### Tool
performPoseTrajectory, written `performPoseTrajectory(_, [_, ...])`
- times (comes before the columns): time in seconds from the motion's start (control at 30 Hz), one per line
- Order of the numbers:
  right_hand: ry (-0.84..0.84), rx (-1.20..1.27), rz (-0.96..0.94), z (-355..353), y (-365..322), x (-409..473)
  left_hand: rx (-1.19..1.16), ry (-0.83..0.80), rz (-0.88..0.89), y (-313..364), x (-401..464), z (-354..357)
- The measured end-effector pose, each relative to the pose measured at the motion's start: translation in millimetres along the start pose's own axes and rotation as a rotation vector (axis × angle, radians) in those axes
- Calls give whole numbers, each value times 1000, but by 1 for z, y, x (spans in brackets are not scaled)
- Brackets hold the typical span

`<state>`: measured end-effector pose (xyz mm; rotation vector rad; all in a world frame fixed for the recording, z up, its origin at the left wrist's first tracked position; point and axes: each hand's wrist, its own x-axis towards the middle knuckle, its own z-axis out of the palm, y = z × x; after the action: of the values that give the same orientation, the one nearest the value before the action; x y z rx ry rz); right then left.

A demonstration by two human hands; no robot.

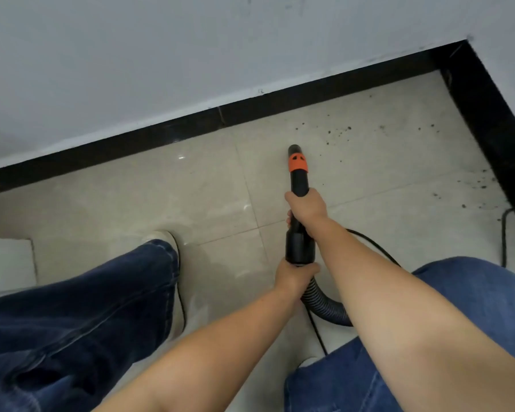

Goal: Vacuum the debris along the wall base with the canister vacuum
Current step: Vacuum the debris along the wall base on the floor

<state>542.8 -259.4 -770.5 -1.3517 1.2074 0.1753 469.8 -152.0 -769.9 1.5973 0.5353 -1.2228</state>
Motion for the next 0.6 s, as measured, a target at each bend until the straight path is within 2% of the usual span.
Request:
performPoseTrajectory(0.07, [24,52,20,-10,6,-1,51,-28,8,-1,0,0])
performPoseTrajectory(0.23, [-47,46,46,-6,36,-30,97,-11,-98,-38,-17,-5])
performPoseTrajectory(0.33, [30,72,56,1,58,-44,151,-5,-116,-53,-19,-20])
performPoseTrajectory(0.47, [164,154,73,-7,70,-48,231,-100,-85,-53,-21,-30])
performPoseTrajectory(0.6, [137,144,73,-10,74,-57,223,-106,-90,-62,-31,-27])
